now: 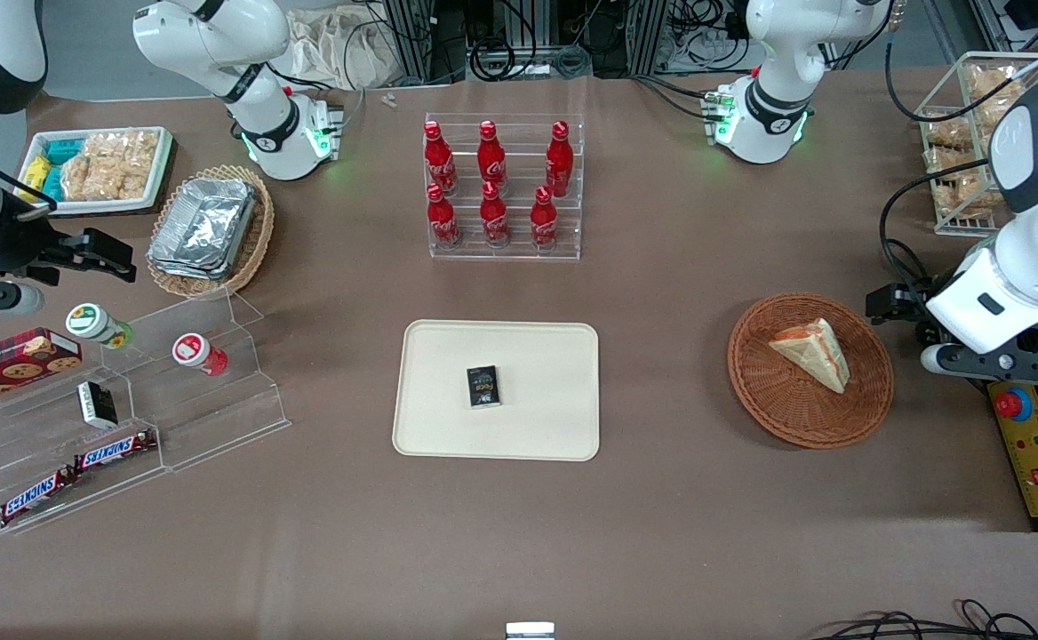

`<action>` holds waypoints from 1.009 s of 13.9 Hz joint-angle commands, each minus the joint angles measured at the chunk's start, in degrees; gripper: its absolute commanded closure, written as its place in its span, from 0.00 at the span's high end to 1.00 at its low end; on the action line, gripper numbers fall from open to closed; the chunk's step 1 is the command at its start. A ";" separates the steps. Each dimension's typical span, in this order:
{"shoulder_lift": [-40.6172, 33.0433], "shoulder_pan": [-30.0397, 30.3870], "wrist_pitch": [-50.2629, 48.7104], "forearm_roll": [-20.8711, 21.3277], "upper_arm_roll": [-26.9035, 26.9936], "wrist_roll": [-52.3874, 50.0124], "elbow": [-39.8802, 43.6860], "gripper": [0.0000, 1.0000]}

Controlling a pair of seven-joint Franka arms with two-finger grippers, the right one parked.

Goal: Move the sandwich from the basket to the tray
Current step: 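Move the left gripper over the wicker basket above the wrapped sandwich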

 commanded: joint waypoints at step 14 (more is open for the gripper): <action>2.06 1.46 8.29 0.36 0.09 -35.29 -10.36 1.00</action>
